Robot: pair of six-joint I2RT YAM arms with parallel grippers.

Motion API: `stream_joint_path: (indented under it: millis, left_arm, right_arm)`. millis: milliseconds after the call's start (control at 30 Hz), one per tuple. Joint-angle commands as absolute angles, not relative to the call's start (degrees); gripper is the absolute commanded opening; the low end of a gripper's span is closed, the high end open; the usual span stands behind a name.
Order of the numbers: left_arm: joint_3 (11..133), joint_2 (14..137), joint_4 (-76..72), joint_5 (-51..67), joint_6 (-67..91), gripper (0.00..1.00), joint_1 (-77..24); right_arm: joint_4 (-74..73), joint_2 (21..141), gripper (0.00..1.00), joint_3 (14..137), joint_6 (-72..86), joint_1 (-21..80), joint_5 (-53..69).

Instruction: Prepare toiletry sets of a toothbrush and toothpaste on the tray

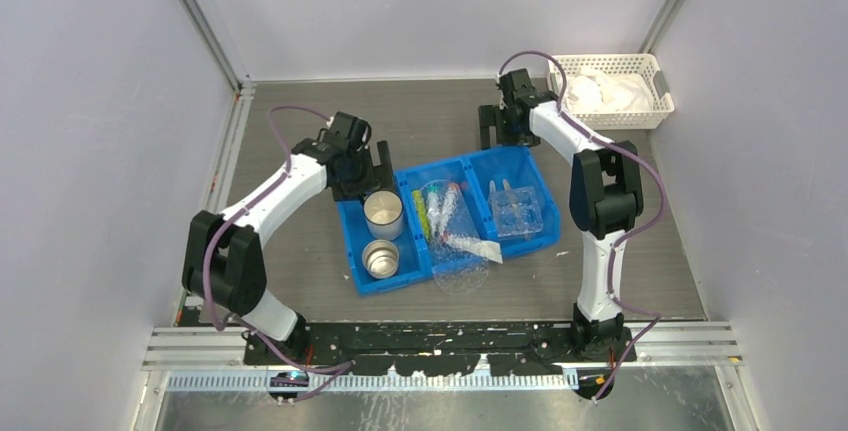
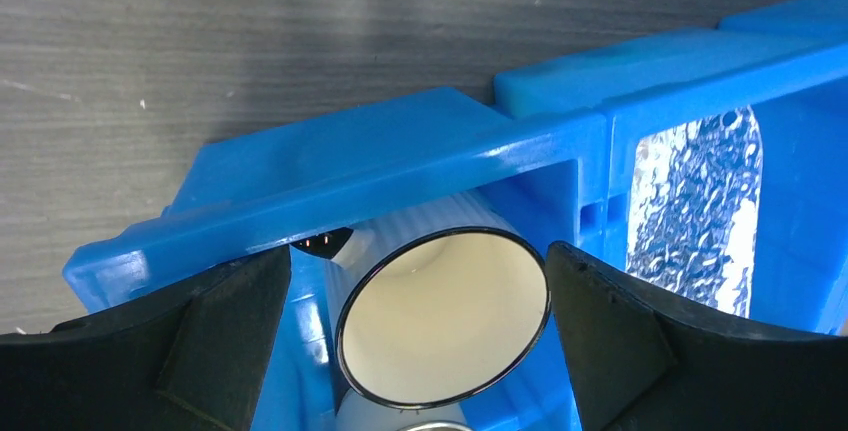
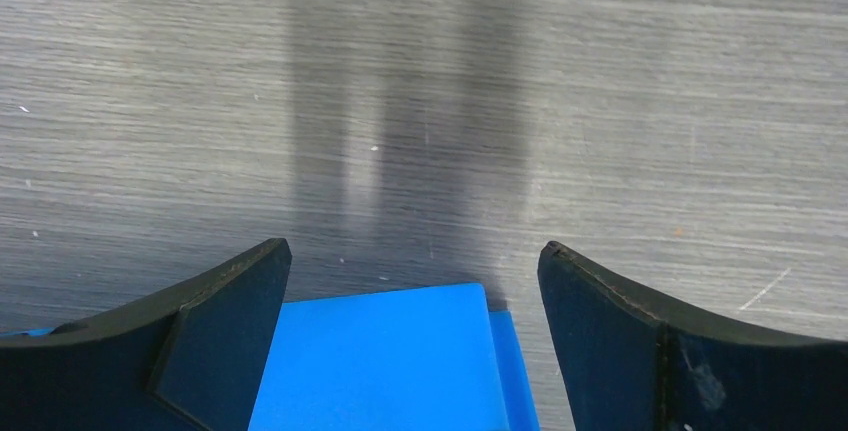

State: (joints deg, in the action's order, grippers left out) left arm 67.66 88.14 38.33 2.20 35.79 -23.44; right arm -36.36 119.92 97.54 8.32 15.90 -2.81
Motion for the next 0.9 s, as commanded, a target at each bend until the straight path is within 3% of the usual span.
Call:
stream_joint_path:
  millis: [0,500,867]
  left_arm:
    - [72.1,91.2,34.4,2.3,32.4,1.0,-22.1]
    - [84.4,101.0,35.4,2.4,30.0,1.0,-20.1]
    - [91.3,103.1,36.3,4.8,29.4,1.0,-17.0]
  right_arm:
    - [-39.7,116.1,1.0,95.7,8.6,15.4,-5.1]
    - [-36.8,116.4,1.0,94.9,11.7,13.5,-1.6]
    - [-34.4,120.3,1.0,104.8,16.3,12.4,-3.2]
